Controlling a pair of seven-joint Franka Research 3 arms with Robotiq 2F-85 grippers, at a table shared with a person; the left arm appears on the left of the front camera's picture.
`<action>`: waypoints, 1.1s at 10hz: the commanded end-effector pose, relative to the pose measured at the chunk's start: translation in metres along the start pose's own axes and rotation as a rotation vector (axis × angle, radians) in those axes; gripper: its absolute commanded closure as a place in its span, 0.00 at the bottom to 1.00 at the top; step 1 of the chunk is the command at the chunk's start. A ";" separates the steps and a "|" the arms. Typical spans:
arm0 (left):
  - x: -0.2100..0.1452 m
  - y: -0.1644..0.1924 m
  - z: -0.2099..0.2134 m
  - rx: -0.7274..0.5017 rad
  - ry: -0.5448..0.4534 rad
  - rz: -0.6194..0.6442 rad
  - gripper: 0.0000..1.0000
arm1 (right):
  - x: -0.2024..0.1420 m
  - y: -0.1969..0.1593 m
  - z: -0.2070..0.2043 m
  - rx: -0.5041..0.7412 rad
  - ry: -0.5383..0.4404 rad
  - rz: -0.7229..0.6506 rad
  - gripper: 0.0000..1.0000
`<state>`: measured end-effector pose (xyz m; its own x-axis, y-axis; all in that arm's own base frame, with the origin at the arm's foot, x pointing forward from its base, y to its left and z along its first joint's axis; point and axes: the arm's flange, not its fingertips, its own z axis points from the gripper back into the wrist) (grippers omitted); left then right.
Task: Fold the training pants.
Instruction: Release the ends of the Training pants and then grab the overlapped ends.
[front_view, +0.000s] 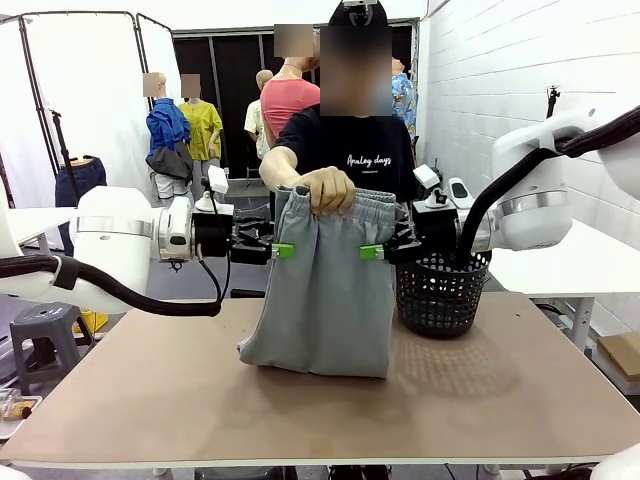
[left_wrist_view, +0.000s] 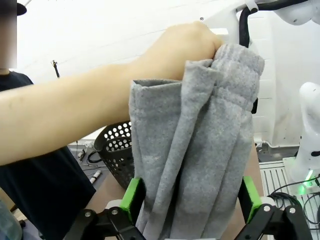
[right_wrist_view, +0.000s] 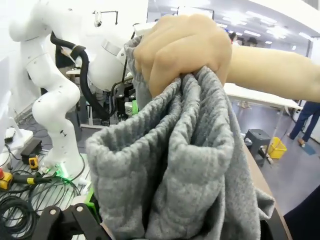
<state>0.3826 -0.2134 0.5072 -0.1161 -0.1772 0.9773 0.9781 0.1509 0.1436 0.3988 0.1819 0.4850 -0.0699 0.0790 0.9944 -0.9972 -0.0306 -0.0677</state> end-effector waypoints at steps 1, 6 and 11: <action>0.000 0.008 -0.005 -0.008 0.031 0.050 0.00 | -0.008 -0.002 -0.011 -0.020 -0.029 0.025 0.00; -0.006 0.000 -0.021 -0.075 0.008 0.059 0.00 | -0.011 -0.015 -0.025 0.017 -0.048 0.015 0.00; -0.005 0.002 -0.041 -0.122 0.004 0.049 0.00 | -0.022 -0.033 -0.042 0.002 -0.076 -0.018 0.00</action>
<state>0.3844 -0.2461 0.4951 -0.0628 -0.1603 0.9851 0.9947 0.0701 0.0749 0.4278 0.2110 0.4611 -0.0360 0.0305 0.9989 -0.9984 -0.0446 -0.0346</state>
